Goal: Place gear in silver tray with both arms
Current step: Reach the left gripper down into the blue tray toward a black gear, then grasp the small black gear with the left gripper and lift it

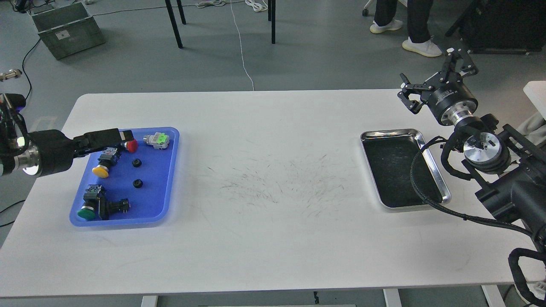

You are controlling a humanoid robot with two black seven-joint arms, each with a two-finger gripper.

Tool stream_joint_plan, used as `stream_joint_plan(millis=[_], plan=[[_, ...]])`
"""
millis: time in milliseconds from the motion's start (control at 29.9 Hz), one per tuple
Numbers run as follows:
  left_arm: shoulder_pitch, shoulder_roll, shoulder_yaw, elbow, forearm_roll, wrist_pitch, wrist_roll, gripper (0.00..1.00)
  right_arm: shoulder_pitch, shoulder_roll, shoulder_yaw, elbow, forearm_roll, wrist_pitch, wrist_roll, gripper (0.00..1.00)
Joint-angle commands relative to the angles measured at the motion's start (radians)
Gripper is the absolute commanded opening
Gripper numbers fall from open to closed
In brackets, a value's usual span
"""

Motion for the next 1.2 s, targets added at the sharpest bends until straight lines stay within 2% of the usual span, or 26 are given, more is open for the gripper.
stream_joint_plan(millis=[0,167,601,835,969,1036,1169], plan=[[0.002,-0.055,0.010,0.034,0.182,0.052,0.004,0.99,0.000,-0.003,0.000,0.000,0.000,-0.001,0.003,0.99],[0.002,-0.131,0.022,0.080,0.301,0.101,0.038,0.99,0.000,-0.017,0.000,0.000,0.000,0.002,0.003,0.99],[0.023,-0.336,0.036,0.310,0.416,0.151,0.037,0.96,-0.006,-0.038,0.005,0.008,0.001,0.004,0.005,0.99],[0.026,-0.383,0.128,0.412,0.426,0.236,0.021,0.94,-0.006,-0.040,0.003,0.005,0.001,0.004,0.005,0.99],[0.026,-0.408,0.151,0.475,0.426,0.257,0.006,0.89,-0.008,-0.040,0.003,0.006,0.001,0.004,0.005,0.99],[0.026,-0.429,0.154,0.512,0.426,0.272,-0.014,0.89,-0.009,-0.040,0.001,0.006,0.001,0.005,0.005,0.99],[0.026,-0.457,0.154,0.574,0.426,0.280,-0.023,0.89,-0.009,-0.040,0.000,0.005,0.000,0.011,0.005,0.99]])
